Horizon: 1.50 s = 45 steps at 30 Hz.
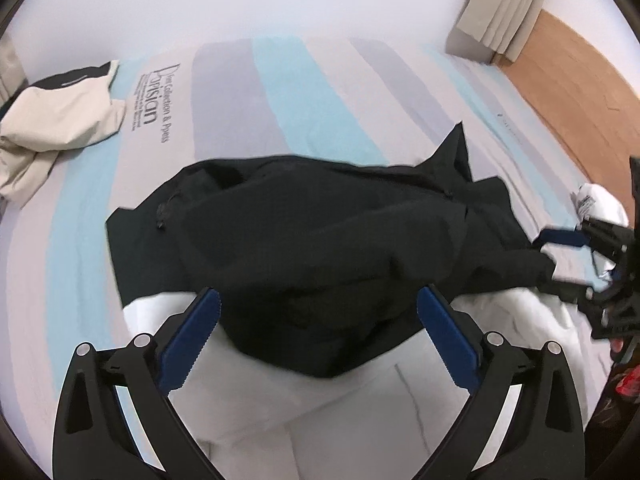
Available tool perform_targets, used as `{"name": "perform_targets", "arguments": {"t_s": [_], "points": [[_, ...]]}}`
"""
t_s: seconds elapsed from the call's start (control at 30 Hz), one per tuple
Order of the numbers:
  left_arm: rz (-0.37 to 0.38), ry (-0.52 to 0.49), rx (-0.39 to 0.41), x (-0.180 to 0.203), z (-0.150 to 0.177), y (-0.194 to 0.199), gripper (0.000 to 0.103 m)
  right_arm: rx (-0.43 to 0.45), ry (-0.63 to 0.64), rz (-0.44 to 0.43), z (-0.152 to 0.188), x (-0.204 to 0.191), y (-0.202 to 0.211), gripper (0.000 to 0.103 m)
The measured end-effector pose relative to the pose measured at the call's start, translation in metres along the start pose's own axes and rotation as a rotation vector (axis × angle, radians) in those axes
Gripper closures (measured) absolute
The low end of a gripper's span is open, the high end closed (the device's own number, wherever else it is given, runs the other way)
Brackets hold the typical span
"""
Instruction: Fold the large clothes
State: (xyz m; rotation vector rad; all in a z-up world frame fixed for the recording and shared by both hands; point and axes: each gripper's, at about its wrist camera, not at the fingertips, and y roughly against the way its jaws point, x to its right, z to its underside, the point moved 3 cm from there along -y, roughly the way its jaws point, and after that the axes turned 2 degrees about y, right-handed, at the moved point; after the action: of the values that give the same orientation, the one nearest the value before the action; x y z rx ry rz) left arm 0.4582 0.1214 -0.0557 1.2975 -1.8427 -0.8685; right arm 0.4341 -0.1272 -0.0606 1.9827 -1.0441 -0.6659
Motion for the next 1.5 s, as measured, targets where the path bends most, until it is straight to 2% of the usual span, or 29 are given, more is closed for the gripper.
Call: {"name": "perform_targets", "arguments": {"t_s": [0.07, 0.1, 0.13, 0.27, 0.33, 0.5, 0.73, 0.87, 1.1, 1.27, 1.5], "points": [[0.004, -0.009, -0.003, -0.001, -0.002, -0.005, 0.006, -0.030, 0.009, 0.006, 0.008, 0.000, -0.002, 0.034], [0.009, -0.014, -0.008, -0.001, -0.002, -0.009, 0.006, -0.039, 0.008, 0.008, 0.017, -0.002, -0.001, 0.023], [0.003, -0.010, -0.021, -0.002, 0.000, -0.015, 0.006, -0.041, 0.004, 0.010, 0.026, -0.002, 0.001, 0.017], [-0.004, 0.020, -0.031, -0.004, 0.017, -0.013, 0.006, -0.070, -0.020, 0.045, 0.061, 0.000, -0.001, 0.015], [-0.024, 0.032, -0.037, -0.006, 0.035, -0.004, 0.006, -0.076, -0.050, 0.069, 0.075, 0.002, 0.001, 0.012], [-0.053, 0.073, -0.110, -0.015, 0.098, 0.015, 0.006, -0.115, -0.123, 0.116, 0.121, 0.008, 0.008, 0.011], [-0.092, 0.108, -0.221, -0.026, 0.191, 0.043, 0.006, -0.205, -0.121, 0.162, 0.183, 0.016, 0.017, 0.011], [-0.120, 0.172, -0.283, -0.039, 0.240, 0.058, 0.006, -0.241, -0.118, 0.181, 0.209, 0.017, 0.028, 0.011], [-0.158, 0.266, -0.345, -0.052, 0.303, 0.087, 0.006, -0.318, -0.142, 0.185, 0.254, 0.014, 0.048, 0.011], [-0.164, 0.325, -0.411, -0.047, 0.352, 0.100, 0.006, -0.369, -0.175, 0.193, 0.291, 0.013, 0.060, 0.011], [-0.179, 0.349, -0.444, -0.036, 0.390, 0.113, 0.006, -0.419, -0.216, 0.200, 0.330, 0.015, 0.076, 0.011]]}}
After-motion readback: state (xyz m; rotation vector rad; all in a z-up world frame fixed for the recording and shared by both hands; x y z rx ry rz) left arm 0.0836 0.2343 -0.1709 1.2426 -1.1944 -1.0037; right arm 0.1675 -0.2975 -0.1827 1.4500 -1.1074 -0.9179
